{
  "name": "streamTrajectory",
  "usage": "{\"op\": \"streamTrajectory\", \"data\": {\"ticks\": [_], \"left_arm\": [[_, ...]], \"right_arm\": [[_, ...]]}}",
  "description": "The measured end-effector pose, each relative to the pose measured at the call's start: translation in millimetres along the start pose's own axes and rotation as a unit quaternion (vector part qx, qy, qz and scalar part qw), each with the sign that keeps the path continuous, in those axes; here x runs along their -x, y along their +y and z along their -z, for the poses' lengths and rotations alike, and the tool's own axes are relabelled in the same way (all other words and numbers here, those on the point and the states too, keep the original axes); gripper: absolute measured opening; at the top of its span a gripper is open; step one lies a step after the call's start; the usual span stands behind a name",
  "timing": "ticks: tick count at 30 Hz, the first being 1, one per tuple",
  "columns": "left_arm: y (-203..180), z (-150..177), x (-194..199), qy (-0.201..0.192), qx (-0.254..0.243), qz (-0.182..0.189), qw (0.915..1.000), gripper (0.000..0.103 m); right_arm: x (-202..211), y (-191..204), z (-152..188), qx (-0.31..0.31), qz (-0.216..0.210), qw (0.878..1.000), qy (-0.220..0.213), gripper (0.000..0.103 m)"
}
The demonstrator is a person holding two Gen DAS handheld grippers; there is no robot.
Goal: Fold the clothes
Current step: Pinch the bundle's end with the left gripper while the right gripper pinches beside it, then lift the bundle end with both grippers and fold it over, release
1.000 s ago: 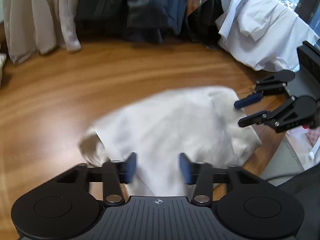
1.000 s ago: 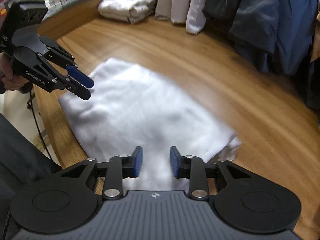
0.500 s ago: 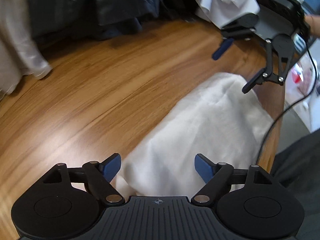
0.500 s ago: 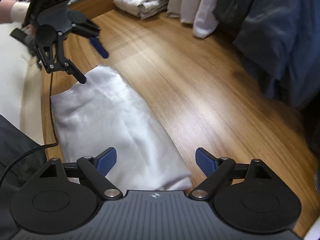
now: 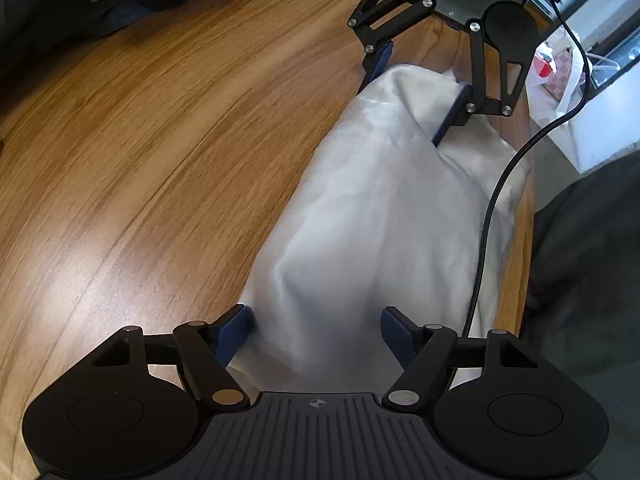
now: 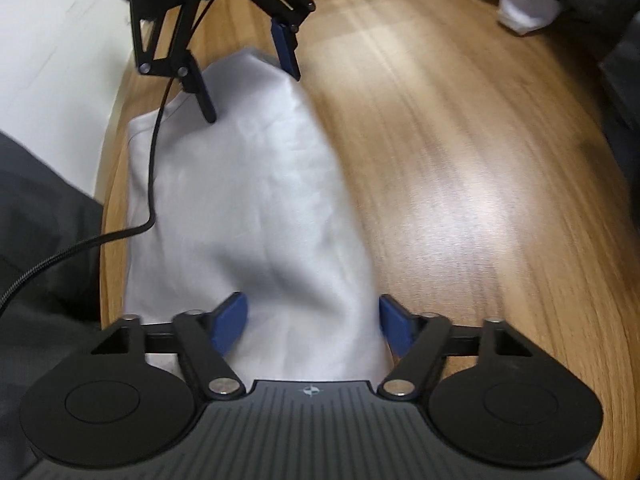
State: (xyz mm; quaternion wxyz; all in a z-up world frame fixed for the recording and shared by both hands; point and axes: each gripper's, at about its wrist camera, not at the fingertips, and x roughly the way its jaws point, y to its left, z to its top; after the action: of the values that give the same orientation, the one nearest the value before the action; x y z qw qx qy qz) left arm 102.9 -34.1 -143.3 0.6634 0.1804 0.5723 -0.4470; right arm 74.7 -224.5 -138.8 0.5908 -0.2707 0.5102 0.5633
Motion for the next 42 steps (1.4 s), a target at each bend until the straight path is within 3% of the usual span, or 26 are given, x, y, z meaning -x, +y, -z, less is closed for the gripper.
{"op": "streamTrajectory", "data": {"ticks": [7,10,13,19,21,23,26,30,36,42], "left_arm": [[-6,-1,0,-0.007,0.002,-0.019,0.9998,0.073],[-1,-1,5,-0.026,0.021,-0.025,0.9991,0.072],[1,1,0,-0.013,0.013,-0.027,0.9995,0.072],[4,-4,-3,-0.013,0.001,-0.008,0.9999,0.072],[2,-6,-3,-0.02,-0.006,-0.004,0.9998,0.062],[-3,-9,-5,-0.028,-0.009,-0.008,0.9995,0.041],[-8,-6,-3,-0.042,-0.021,-0.022,0.9987,0.02],[-15,-1,12,-0.066,-0.04,-0.043,0.9961,0.013],[-29,-9,51,-0.12,-0.086,-0.112,0.9826,0.012],[-33,-32,90,-0.172,-0.153,-0.219,0.9481,0.008]], "right_arm": [[-2,7,-2,0.004,0.019,1.0,0.0,0.053],[-2,4,-8,0.001,0.025,1.0,0.005,0.054],[-2,5,-10,0.003,0.043,0.999,0.006,0.065],[-8,6,-13,-0.001,0.029,1.0,0.009,0.065],[-8,6,-16,-0.001,0.026,1.0,0.005,0.059],[-8,5,-17,-0.007,0.017,1.0,-0.001,0.036],[-7,5,-18,-0.017,0.007,1.0,-0.008,0.018],[3,6,-16,-0.028,0.022,0.999,-0.026,0.012],[40,18,-21,-0.011,0.095,0.993,-0.064,0.01],[84,24,-34,0.041,0.222,0.969,-0.101,0.01]]}}
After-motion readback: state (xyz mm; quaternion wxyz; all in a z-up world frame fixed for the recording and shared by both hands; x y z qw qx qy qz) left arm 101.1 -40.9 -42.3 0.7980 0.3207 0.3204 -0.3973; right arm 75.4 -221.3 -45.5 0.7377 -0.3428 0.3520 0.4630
